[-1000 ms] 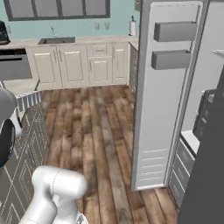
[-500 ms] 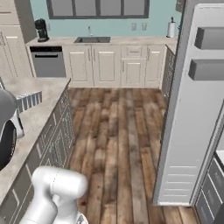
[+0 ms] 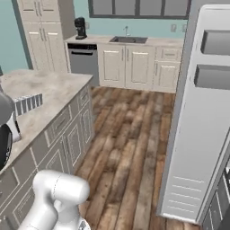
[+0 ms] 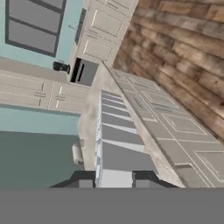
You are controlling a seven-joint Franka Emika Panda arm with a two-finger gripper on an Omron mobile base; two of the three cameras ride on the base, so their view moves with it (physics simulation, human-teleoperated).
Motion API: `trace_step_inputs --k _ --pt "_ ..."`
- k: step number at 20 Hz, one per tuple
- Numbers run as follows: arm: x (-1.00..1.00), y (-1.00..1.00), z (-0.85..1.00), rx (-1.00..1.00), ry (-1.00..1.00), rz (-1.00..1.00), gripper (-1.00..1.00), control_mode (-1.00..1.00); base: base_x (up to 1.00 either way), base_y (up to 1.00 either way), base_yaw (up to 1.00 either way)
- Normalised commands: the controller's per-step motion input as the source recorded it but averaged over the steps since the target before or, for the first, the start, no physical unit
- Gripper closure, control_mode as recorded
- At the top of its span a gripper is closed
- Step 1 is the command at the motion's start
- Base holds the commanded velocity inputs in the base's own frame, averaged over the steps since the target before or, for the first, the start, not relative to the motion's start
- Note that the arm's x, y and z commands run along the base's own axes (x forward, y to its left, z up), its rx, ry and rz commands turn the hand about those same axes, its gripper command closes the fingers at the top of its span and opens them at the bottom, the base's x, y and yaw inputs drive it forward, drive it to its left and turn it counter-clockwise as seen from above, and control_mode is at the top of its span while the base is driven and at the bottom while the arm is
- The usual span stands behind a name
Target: Open the freezer door, pick up the ice cube tray from the freezer, and place it on the dining counter.
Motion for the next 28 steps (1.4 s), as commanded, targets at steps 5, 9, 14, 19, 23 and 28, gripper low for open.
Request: trace_step_inputs --k 5,9,14,19,23,28 --pt "0.0 0.0 0.0 0.0 0.0 0.0 1.0 1.0 -0.29 -0.6 0.45" --pt "0.0 0.0 0.0 0.0 0.0 0.0 1.0 1.0 -0.55 0.2 0.58" --pt "0.0 0.0 0.0 0.0 0.0 0.0 1.0 1.0 -0.35 0.19 0.56" --pt "0.0 0.0 0.0 0.0 0.0 0.0 1.0 1.0 -0.22 0.28 0.54" --pt "0.0 0.0 0.0 0.0 0.0 0.0 1.0 1.0 0.0 0.65 0.57" --pt "0.0 0.0 0.0 0.0 0.0 0.0 1.0 1.0 0.0 0.78 0.55"
